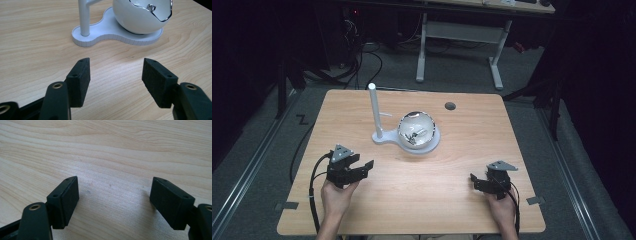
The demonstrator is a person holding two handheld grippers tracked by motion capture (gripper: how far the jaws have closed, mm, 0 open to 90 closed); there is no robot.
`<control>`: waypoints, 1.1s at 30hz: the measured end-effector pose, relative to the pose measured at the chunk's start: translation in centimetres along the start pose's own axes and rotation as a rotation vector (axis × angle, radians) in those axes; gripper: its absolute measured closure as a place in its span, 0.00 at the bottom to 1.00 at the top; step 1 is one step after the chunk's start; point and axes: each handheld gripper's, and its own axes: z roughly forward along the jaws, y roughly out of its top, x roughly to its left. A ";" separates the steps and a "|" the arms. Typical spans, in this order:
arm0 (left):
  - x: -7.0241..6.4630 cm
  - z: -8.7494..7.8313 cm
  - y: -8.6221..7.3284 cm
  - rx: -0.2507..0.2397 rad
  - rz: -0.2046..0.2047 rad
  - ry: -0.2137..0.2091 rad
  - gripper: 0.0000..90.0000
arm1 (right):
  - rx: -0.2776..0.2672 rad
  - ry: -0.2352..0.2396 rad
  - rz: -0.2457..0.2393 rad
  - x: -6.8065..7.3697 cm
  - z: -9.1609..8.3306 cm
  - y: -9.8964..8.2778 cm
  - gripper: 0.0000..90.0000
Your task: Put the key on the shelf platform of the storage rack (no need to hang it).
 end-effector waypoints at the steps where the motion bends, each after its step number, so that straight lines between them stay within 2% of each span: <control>1: -0.1 0.1 -0.1 -0.001 -0.002 -0.001 0.45 | 0.000 0.000 0.000 0.0 0.0 0.0 0.26; 8: -0.2 0.3 -0.3 0.007 -0.010 -0.012 0.44 | -0.001 0.000 -0.001 0.0 0.0 0.0 0.26; 13: -0.6 0.5 -0.7 0.017 0.014 -0.024 0.43 | -0.001 0.000 -0.001 0.0 0.0 0.0 0.26; 33: -1.4 2.2 -2.4 0.056 -0.006 -0.042 0.39 | 0.000 0.000 0.001 0.0 0.0 0.0 0.26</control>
